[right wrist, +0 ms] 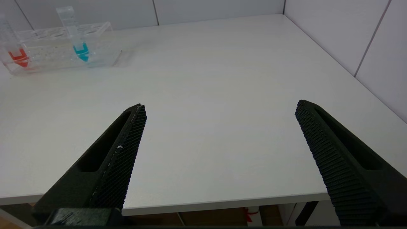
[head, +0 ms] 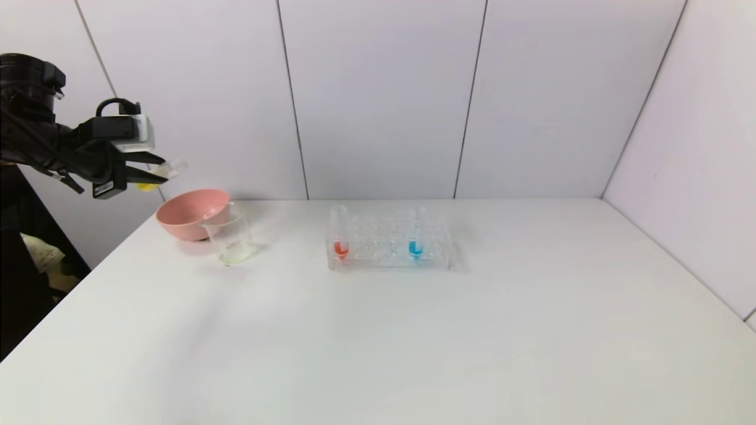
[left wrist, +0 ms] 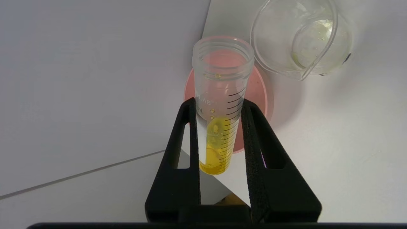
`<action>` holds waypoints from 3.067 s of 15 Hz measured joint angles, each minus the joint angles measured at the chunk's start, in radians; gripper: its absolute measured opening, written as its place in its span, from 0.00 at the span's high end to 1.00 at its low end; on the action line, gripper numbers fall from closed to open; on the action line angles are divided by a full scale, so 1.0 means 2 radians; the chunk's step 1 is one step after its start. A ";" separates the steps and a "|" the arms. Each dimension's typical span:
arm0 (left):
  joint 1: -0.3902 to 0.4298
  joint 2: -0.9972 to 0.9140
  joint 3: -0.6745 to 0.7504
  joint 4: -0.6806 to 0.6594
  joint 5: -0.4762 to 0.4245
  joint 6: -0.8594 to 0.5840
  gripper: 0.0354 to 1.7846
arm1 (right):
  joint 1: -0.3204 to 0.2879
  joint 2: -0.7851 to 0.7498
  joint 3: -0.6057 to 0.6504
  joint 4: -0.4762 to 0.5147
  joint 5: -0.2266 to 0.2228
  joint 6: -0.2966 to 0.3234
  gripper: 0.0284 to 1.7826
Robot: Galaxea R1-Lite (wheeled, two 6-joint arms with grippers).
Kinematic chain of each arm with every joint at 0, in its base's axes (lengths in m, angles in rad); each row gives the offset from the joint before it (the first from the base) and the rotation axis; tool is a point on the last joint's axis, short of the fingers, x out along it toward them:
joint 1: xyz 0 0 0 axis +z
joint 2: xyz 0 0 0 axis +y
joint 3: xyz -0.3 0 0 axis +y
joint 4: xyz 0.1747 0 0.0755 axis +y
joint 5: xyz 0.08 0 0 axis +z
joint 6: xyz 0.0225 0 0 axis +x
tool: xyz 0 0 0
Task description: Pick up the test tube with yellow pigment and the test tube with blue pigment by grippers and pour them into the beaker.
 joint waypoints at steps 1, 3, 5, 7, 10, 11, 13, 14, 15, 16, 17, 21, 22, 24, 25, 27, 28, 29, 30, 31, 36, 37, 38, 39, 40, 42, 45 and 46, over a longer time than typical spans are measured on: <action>0.000 0.001 -0.002 0.014 0.002 0.011 0.78 | 0.000 0.000 0.000 0.000 0.000 0.000 0.04; -0.001 0.002 -0.005 0.031 0.011 0.026 0.78 | 0.000 0.000 0.000 0.000 0.000 0.000 0.04; -0.002 0.002 -0.006 0.036 0.022 0.029 0.78 | 0.000 0.000 0.000 0.000 0.000 0.000 0.04; -0.002 0.003 -0.007 0.036 0.023 0.036 0.78 | 0.000 0.000 0.000 0.000 0.000 0.000 0.04; -0.004 0.006 -0.009 0.036 0.026 0.037 0.78 | 0.000 0.000 0.000 0.000 0.000 0.000 0.04; -0.004 0.008 -0.010 0.036 0.028 0.037 0.78 | 0.000 0.000 0.000 0.000 0.000 0.000 0.04; -0.005 0.009 -0.010 0.036 0.037 0.046 0.78 | 0.000 0.000 0.000 0.000 0.000 0.000 0.04; -0.005 0.010 -0.010 0.037 0.042 0.049 0.78 | 0.000 0.000 0.000 0.000 0.000 0.000 0.04; -0.006 0.010 -0.010 0.039 0.048 0.049 0.78 | 0.000 0.000 0.000 0.000 0.000 0.000 0.04; -0.008 0.010 -0.010 0.039 0.053 0.049 0.78 | 0.000 0.000 0.000 0.000 0.000 0.000 0.04; -0.010 0.010 -0.010 0.040 0.059 0.049 0.78 | 0.000 0.000 0.000 0.000 0.000 0.000 0.04; -0.027 0.013 -0.010 0.039 0.090 0.051 0.78 | 0.000 0.000 0.000 0.000 0.000 0.000 0.04; -0.032 0.014 -0.010 0.038 0.102 0.057 0.78 | 0.000 0.000 0.000 0.000 0.000 0.000 0.04; -0.038 0.015 -0.011 0.036 0.122 0.064 0.78 | 0.000 0.000 0.000 0.000 0.000 0.000 0.04; -0.039 0.016 -0.011 0.034 0.127 0.068 0.78 | 0.000 0.000 0.000 0.000 0.000 0.000 0.04; -0.044 0.017 -0.012 0.027 0.138 0.075 0.78 | 0.000 0.000 0.000 0.000 0.000 0.000 0.04; -0.046 0.017 -0.012 0.023 0.146 0.076 0.78 | 0.000 0.000 0.000 0.000 0.000 0.000 0.04; -0.049 0.017 -0.012 0.022 0.152 0.079 0.78 | 0.000 0.000 0.000 0.000 0.000 0.000 0.04; -0.051 0.016 -0.012 0.021 0.160 0.084 0.78 | 0.000 0.000 0.000 0.000 0.000 0.000 0.04; -0.054 0.016 -0.013 0.017 0.170 0.089 0.78 | 0.000 0.000 0.000 0.000 0.000 0.000 0.04; -0.062 0.017 -0.013 0.013 0.177 0.094 0.78 | 0.000 0.000 0.000 0.000 0.000 0.000 0.04; -0.064 0.018 -0.013 0.013 0.178 0.095 0.78 | 0.000 0.000 0.000 0.000 0.000 0.000 0.04; -0.065 0.018 -0.013 0.013 0.178 0.096 0.78 | 0.000 0.000 0.000 0.000 0.000 0.000 0.04; -0.066 0.019 -0.013 0.012 0.179 0.096 0.78 | 0.000 0.000 0.000 0.000 0.000 0.000 0.04; -0.066 0.019 -0.013 0.011 0.179 0.097 0.78 | 0.000 0.000 0.000 0.000 0.000 0.000 0.04; -0.067 0.020 -0.013 0.011 0.179 0.101 0.78 | 0.000 0.000 0.000 0.000 0.000 0.000 0.04; -0.070 0.021 -0.013 0.012 0.191 0.101 0.78 | 0.000 0.000 0.000 0.000 0.000 0.000 0.04; -0.071 0.021 -0.013 0.012 0.192 0.101 0.78 | 0.000 0.000 0.000 0.000 0.000 0.000 0.04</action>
